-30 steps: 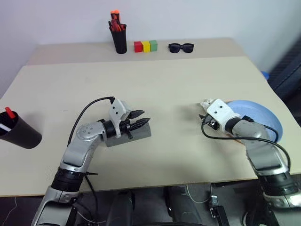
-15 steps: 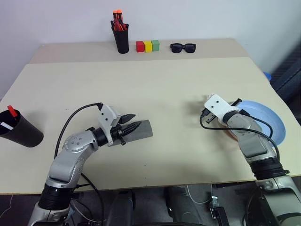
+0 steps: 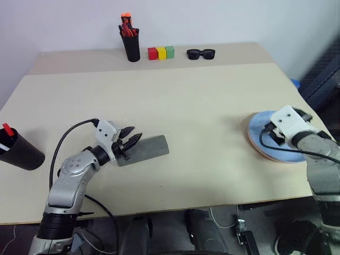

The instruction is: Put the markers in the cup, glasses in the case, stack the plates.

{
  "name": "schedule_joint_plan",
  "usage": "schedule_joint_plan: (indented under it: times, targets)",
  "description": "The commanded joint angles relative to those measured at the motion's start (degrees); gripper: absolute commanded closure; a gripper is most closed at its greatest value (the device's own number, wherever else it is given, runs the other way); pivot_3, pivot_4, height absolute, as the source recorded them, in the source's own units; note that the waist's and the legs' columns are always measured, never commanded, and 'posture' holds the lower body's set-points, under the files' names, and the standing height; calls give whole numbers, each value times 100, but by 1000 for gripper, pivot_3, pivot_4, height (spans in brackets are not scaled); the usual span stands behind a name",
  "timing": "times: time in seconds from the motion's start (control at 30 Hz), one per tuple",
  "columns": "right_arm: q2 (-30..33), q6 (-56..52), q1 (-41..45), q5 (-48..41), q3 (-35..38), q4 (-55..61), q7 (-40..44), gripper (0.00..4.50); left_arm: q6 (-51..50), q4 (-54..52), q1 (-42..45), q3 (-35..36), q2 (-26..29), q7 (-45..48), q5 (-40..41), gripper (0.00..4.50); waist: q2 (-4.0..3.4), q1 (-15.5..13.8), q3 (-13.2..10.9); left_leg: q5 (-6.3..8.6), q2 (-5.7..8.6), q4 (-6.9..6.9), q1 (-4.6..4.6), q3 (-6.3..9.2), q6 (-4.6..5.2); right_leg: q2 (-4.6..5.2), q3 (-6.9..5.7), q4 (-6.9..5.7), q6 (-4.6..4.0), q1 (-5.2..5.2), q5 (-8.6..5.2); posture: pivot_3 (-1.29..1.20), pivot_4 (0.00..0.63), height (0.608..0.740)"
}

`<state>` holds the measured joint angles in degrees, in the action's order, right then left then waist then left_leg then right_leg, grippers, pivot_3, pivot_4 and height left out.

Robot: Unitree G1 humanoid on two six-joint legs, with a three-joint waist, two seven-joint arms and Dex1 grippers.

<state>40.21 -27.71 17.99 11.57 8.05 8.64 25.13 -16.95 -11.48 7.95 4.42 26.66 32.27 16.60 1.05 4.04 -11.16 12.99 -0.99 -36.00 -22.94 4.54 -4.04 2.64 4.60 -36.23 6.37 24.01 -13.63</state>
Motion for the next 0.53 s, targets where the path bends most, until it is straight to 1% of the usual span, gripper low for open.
schedule_joint_plan:
  times: [0.03,0.13,0.23,0.37,0.53]
  targets:
    - [-655,482,347,-890,59,-15,209,540,-39,-13,-90,355,-36,-747,-420,2761,1,-10,1,0,0,3,1,3,0,-2,0,0,11,-1,5,0,150,740]
    - [-1140,602,384,-1640,42,50,653,540,-115,-138,-247,518,-152,-1237,-603,2761,1,-58,0,1,1,6,-6,8,2,2,-3,2,24,-3,5,0,150,740]
    - [-1370,642,272,-2233,-96,171,1171,540,-181,-307,-454,699,-263,-1732,-836,2761,1,-109,0,2,5,1,-15,8,3,8,-4,9,27,-2,5,0,150,740]
    - [-1269,566,303,-2383,-523,19,1694,540,-179,-692,-875,928,-394,-1935,-792,2761,1,-148,0,2,4,-1,-13,9,3,7,-5,8,23,-2,4,0,150,740]
    - [-1236,812,599,-2334,-566,-485,1730,540,-147,-788,-897,948,-439,-1980,-796,2761,2,-166,0,2,5,-6,-12,8,2,6,-6,7,3,-4,-4,0,150,740]
